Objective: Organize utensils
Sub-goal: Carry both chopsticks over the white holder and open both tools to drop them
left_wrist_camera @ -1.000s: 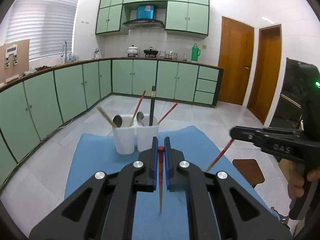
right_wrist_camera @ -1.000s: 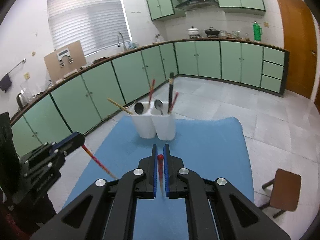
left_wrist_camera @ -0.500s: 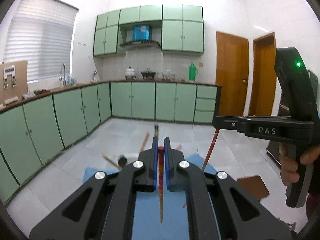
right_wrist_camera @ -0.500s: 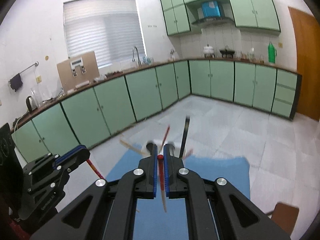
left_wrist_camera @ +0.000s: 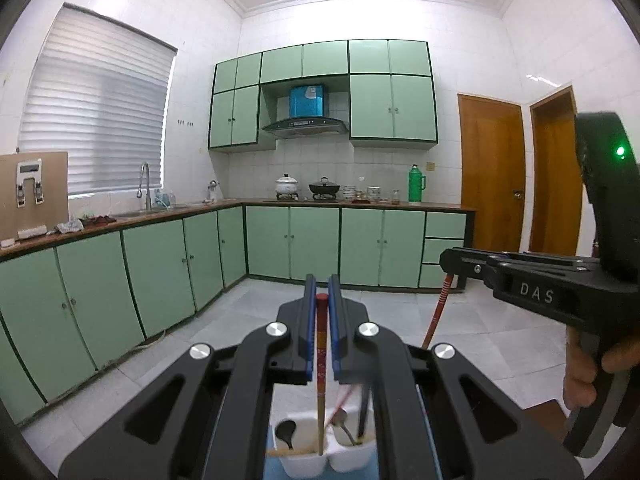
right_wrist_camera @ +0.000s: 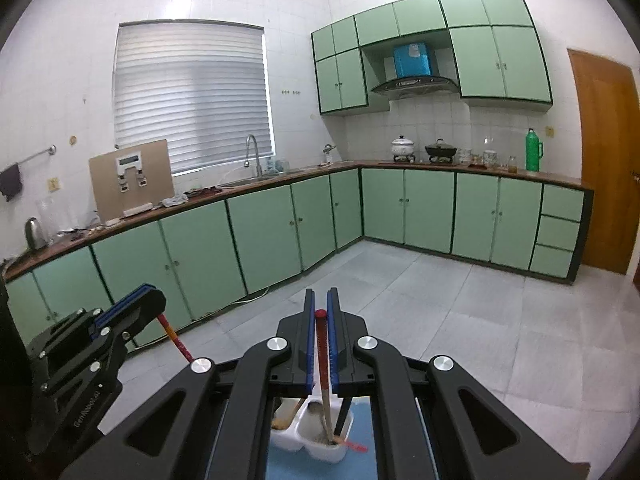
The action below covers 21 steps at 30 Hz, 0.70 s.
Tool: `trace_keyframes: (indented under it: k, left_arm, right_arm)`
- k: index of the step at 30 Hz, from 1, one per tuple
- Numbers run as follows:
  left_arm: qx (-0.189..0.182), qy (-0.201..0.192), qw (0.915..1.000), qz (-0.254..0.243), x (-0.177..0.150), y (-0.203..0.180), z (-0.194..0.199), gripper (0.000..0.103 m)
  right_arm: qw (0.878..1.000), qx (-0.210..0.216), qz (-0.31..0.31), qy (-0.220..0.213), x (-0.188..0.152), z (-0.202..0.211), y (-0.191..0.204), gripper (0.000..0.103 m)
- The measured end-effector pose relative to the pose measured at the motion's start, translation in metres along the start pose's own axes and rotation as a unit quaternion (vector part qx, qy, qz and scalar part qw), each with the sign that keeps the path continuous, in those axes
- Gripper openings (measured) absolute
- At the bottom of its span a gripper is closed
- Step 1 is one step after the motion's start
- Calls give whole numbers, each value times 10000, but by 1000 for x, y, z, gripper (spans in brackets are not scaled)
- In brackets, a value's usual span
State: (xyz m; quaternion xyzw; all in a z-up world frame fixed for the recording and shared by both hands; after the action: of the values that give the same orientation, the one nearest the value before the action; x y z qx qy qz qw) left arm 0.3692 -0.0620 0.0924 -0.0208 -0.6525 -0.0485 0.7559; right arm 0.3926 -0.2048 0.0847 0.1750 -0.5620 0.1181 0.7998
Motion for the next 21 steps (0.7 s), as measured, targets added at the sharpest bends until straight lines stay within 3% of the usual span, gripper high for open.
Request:
trace_keyframes:
  k: [9,16,18,20,21]
  left_arm:
    - [41,280,9995,-147,-37,0,-61,5]
    - [34,892,9960,-79,-82,11,-94,7]
    - [56,1070,9942,-48,-93,17,-98,7]
    - [101,1180,9930,-4,-100,24,-98,12]
    - [112,1219,9925,60,-102,28,-96,22]
  right_arm:
    - [9999,-26,59,137,-26,-51,-9,6]
    - [9982,48,-94,584,-67,-80,-22,6]
    - [9968,20,-138,792,-80,-85,-27,21]
    - [9964,-45,-190,819,-87,-81,-32,26]
    - [9965,-49,-235,803,-90,-77,-35,28]
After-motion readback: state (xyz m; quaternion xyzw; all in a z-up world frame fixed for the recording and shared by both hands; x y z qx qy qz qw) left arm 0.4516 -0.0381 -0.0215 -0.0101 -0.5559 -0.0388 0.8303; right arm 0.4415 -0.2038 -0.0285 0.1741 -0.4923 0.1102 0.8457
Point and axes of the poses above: each gripper's, at about its wrist camera, not at the fingertips, and z roughly against the way its jaws point, y to its left, x to its top, the point moved 6 cm from there along -z, roughly the way its jaws point, and after that the axes turned 8 degrees about x, right-handed, at the moved point
